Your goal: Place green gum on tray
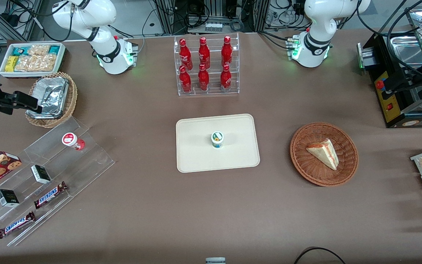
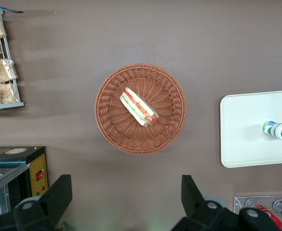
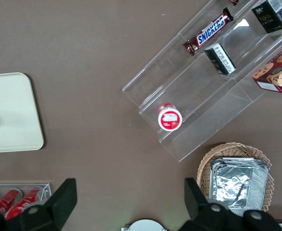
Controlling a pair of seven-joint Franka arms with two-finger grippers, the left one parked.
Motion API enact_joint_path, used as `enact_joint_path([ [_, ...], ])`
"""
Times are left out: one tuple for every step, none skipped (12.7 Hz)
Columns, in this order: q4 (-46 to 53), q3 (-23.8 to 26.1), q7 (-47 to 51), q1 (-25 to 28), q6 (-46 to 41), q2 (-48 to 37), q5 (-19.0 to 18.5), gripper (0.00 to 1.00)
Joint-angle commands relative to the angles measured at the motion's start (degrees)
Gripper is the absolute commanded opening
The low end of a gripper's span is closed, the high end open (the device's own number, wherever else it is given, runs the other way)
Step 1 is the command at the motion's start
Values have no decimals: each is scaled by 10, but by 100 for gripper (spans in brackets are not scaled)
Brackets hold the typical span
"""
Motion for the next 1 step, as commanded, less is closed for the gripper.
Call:
enact_joint_path([
  [0,41,-3,-43,5,-3,-8,99],
])
